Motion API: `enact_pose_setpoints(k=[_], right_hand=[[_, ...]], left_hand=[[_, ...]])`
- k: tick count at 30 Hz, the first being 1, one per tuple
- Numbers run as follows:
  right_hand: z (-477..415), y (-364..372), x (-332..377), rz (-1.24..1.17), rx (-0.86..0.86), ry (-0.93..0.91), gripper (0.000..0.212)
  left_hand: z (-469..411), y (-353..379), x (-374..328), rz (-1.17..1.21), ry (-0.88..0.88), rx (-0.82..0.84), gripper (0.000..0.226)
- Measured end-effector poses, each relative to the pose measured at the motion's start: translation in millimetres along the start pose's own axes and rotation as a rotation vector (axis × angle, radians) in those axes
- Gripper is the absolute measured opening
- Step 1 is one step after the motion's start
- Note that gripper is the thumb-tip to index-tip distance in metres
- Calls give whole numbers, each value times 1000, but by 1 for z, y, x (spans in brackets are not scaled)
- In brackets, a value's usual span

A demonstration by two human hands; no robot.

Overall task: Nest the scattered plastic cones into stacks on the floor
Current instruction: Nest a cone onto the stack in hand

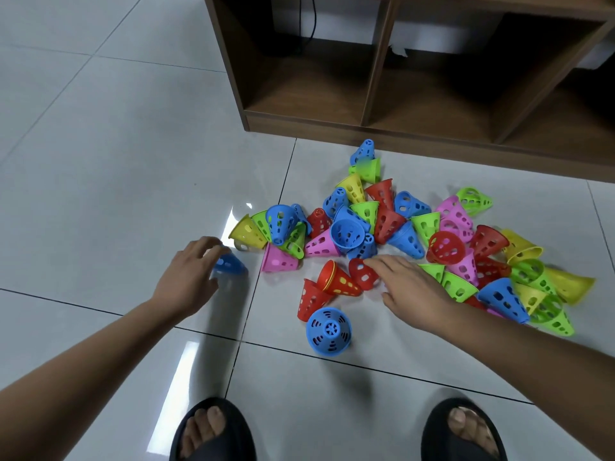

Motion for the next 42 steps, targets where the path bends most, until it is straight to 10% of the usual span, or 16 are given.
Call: enact_pose_setpoints(k=[18, 26, 35, 42], right_hand=[[25, 25, 14, 96, -82, -69, 25], [34, 38, 26, -69, 62, -92, 93], [29, 25, 28, 41, -145, -184, 28], [47, -26, 16, -465, -260, 19, 12]], left_hand=[[34, 1, -9, 104, -130, -31, 52], [49, -42, -95, 534, -66, -51, 44], [52, -69, -175, 792, 107, -14, 45], [51, -64, -194, 831, 166, -2, 49]])
Point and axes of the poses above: each hand's wrist, its own z-axis away from the middle knuckle, its own y-axis out of the palm, x = y × z, the point moved 8 cm from there along -z, towards the middle knuckle, and after that the axes turned 2 degrees about x, right-handed, at the moved point
